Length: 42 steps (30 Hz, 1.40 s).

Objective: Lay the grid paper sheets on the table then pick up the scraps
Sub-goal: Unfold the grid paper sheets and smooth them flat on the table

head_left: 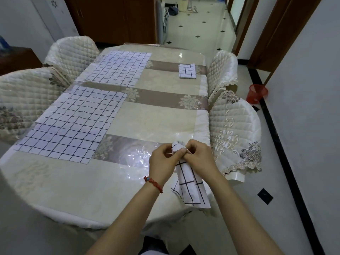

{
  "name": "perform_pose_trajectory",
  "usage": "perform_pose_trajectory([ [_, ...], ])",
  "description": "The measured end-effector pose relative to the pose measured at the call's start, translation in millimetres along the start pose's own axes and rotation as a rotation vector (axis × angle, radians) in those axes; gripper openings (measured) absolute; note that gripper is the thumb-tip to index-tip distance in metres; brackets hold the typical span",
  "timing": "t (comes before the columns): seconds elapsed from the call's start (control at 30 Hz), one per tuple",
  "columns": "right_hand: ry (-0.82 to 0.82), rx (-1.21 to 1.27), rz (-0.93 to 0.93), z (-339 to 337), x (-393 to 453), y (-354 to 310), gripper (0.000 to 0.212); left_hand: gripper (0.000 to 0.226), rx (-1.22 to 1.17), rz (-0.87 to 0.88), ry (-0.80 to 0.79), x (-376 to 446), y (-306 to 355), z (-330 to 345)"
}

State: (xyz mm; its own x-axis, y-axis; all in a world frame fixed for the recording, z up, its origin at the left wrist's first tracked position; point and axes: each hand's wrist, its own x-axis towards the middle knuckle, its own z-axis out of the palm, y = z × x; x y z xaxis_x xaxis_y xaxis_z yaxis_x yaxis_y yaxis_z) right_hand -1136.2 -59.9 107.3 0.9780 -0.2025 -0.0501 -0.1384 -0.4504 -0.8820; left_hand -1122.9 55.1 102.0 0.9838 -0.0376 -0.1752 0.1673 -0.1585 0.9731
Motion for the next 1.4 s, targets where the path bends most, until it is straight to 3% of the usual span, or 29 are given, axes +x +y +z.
perform_pose_trajectory([
  [0.13, -0.082, 0.053, -0.012, -5, -4, 1, 0.017, 0.008, -0.034, -0.021, 0.032, 4, 2, -1],
  [0.33, -0.206, 0.037, 0.040, -20, -3, 15, 0.010, 0.024, -0.041, 0.009, 0.102, 21, 6, -22],
  [0.47, -0.316, -0.042, 0.070, -28, -2, 20, 0.026, 0.033, -0.090, 0.015, 0.100, 29, 9, -39],
  [0.57, -0.220, -0.009, 0.067, -30, 0, 18, 0.025, 0.025, -0.099, -0.005, 0.117, 33, 9, -50],
  [0.63, -0.090, 0.031, 0.036, -32, 1, 12, 0.020, 0.007, -0.038, -0.004, 0.126, 32, 10, -54],
  [0.73, 0.010, 0.016, -0.110, -32, 4, 0, 0.018, 0.057, 0.305, 0.120, 0.124, 31, 3, -55],
  [0.83, -0.002, -0.108, -0.265, -26, 7, -11, 0.009, 0.074, 0.553, 0.391, -0.031, 26, 4, -43],
  [0.9, -0.021, -0.147, -0.352, -22, 7, -17, 0.013, 0.059, 0.524, 0.428, -0.173, 24, 8, -35],
  [0.97, -0.035, -0.139, -0.388, -21, 5, -21, 0.014, 0.027, 0.464, 0.441, -0.244, 24, 10, -31],
  [1.03, -0.041, -0.116, -0.324, -24, 2, -18, 0.009, 0.011, 0.415, 0.432, -0.232, 24, 13, -32],
  [1.1, -0.055, -0.078, -0.187, -33, 1, -8, 0.005, 0.021, 0.322, 0.374, -0.186, 25, 15, -39],
  [1.23, -0.099, -0.051, 0.003, -56, -4, 18, 0.013, 0.021, 0.144, 0.292, -0.106, 29, 21, -58],
  [1.4, -0.065, 0.051, 0.063, -64, -7, 27, 0.016, 0.021, 0.025, 0.199, 0.009, 38, 24, -76],
])
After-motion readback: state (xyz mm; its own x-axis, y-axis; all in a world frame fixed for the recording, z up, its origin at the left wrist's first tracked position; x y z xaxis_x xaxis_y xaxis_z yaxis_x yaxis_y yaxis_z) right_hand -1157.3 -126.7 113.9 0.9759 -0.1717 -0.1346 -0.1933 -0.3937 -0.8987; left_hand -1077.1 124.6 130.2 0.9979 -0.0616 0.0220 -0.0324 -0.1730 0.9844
